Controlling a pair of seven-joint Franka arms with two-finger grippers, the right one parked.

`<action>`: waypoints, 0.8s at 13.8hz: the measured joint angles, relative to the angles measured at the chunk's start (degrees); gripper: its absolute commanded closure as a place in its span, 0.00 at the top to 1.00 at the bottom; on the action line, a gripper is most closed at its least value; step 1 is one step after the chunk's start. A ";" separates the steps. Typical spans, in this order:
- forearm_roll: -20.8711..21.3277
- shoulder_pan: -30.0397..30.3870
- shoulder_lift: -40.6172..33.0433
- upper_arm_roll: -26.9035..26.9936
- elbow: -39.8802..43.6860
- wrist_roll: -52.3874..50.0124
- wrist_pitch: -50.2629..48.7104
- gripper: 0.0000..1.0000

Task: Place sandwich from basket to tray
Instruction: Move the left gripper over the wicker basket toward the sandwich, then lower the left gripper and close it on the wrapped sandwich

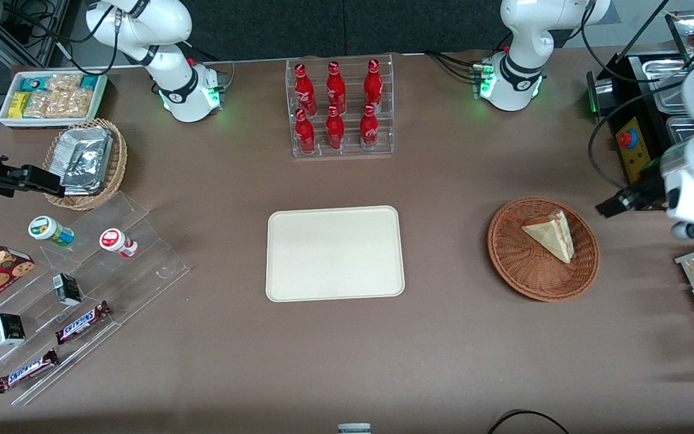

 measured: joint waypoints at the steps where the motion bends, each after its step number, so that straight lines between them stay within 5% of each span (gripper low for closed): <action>1: 0.00 -0.16 0.07 -0.03 -2.76 -3.40 3.81 1.00; 6: 0.07 -0.20 0.33 -0.04 -15.64 -12.60 21.09 1.00; 11: 0.39 -0.65 1.15 -0.05 -21.17 -15.59 26.19 1.00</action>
